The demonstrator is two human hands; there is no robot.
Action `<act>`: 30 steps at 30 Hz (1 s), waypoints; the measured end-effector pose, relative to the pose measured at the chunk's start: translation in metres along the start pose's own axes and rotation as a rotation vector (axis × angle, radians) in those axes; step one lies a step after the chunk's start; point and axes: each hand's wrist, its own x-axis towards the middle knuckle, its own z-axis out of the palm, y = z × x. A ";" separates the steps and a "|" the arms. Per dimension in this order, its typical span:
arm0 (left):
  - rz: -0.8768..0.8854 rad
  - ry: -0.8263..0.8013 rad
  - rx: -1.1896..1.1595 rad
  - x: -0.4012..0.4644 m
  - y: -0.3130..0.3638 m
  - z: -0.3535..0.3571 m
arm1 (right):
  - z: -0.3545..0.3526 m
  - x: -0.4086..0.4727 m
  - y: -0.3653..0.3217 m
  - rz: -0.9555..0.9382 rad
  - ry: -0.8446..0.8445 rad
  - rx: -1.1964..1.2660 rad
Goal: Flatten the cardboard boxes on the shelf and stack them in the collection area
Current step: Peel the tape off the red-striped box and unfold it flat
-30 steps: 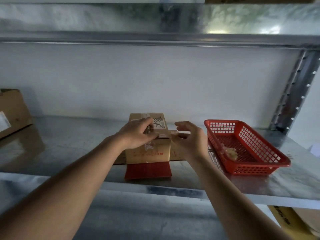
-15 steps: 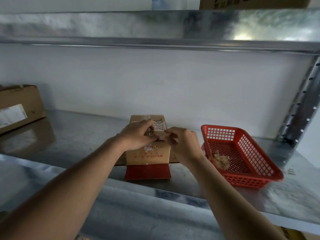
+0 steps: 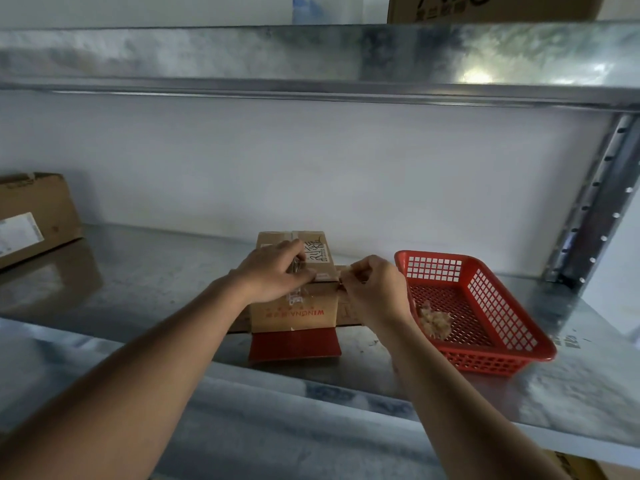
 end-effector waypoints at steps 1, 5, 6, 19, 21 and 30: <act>0.003 0.001 0.000 0.002 0.002 0.001 | -0.001 0.000 0.001 0.051 0.028 0.053; 0.010 0.005 0.000 0.008 0.009 0.006 | -0.001 -0.001 0.003 0.148 0.127 0.124; 0.016 0.005 -0.004 0.010 0.010 0.006 | -0.001 -0.002 0.003 0.135 0.152 0.101; 0.043 0.018 0.029 0.018 0.009 0.011 | -0.010 0.000 -0.003 -0.106 0.128 -0.229; 0.051 0.018 0.037 0.018 0.008 0.011 | -0.012 -0.001 -0.003 -0.151 0.031 -0.261; 0.080 0.000 0.053 0.016 0.010 0.011 | -0.015 0.000 -0.005 0.068 -0.040 0.026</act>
